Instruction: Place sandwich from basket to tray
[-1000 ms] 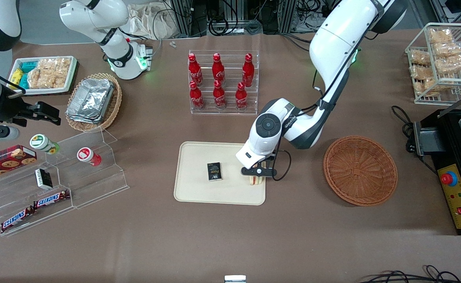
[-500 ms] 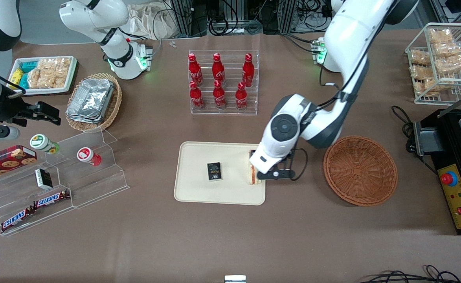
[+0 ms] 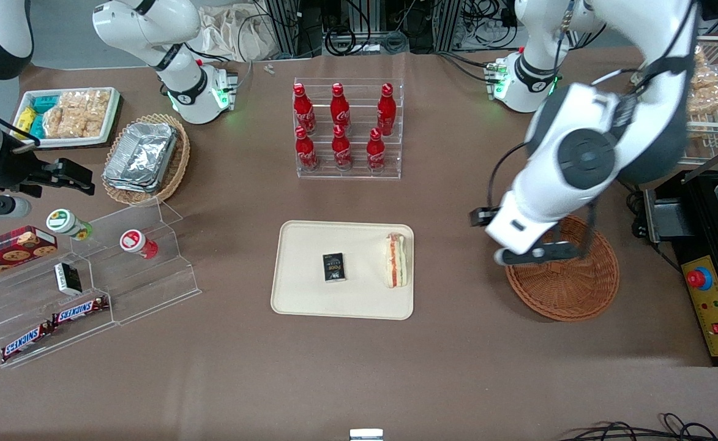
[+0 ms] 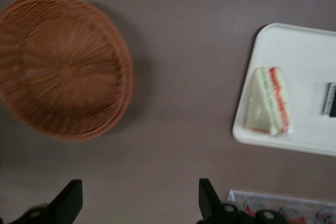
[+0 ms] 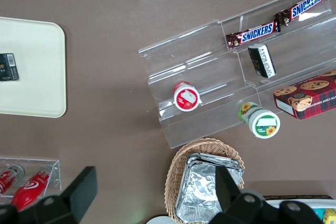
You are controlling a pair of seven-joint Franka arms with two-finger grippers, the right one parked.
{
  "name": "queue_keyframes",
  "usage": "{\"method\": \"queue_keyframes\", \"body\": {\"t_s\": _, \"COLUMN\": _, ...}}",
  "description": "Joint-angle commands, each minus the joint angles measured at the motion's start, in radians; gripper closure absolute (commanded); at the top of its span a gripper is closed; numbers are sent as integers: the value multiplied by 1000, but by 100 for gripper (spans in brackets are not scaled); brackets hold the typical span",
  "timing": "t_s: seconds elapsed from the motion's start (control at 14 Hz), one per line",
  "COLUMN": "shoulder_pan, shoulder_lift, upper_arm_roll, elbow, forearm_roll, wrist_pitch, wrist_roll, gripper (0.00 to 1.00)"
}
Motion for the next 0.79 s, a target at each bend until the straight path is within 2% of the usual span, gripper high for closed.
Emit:
{"method": "queue_keyframes", "body": {"t_s": 0.0, "shoulder_pan": 106, "shoulder_lift": -81, "upper_arm_roll": -7, "elbow": -4, "forearm_roll": -6, "wrist_pitch": -79, "wrist_roll": 37, "gripper": 1}}
{"method": "queue_keyframes", "body": {"t_s": 0.21, "shoulder_pan": 203, "shoulder_lift": -117, "upper_arm_roll": -5, "elbow": -4, "forearm_roll": -1, "wrist_pitch": -139, "wrist_roll": 65, "gripper": 0}}
{"method": "queue_keyframes", "body": {"t_s": 0.36, "shoulder_pan": 222, "shoulder_lift": -128, "upper_arm_roll": -4, "elbow": -5, "forearm_roll": 63, "wrist_pitch": -143, "wrist_roll": 349, "gripper": 0}}
{"method": "queue_keyframes", "body": {"t_s": 0.43, "shoulder_pan": 223, "shoulder_lift": -128, "upper_arm_roll": 4, "elbow": -2, "forearm_roll": 72, "wrist_pitch": -149, "wrist_roll": 454, "gripper": 0}}
{"method": "queue_keyframes", "body": {"t_s": 0.71, "shoulder_pan": 223, "shoulder_lift": -125, "upper_arm_roll": 28, "elbow": 5, "forearm_roll": 69, "wrist_pitch": -144, "wrist_roll": 438, "gripper": 0}}
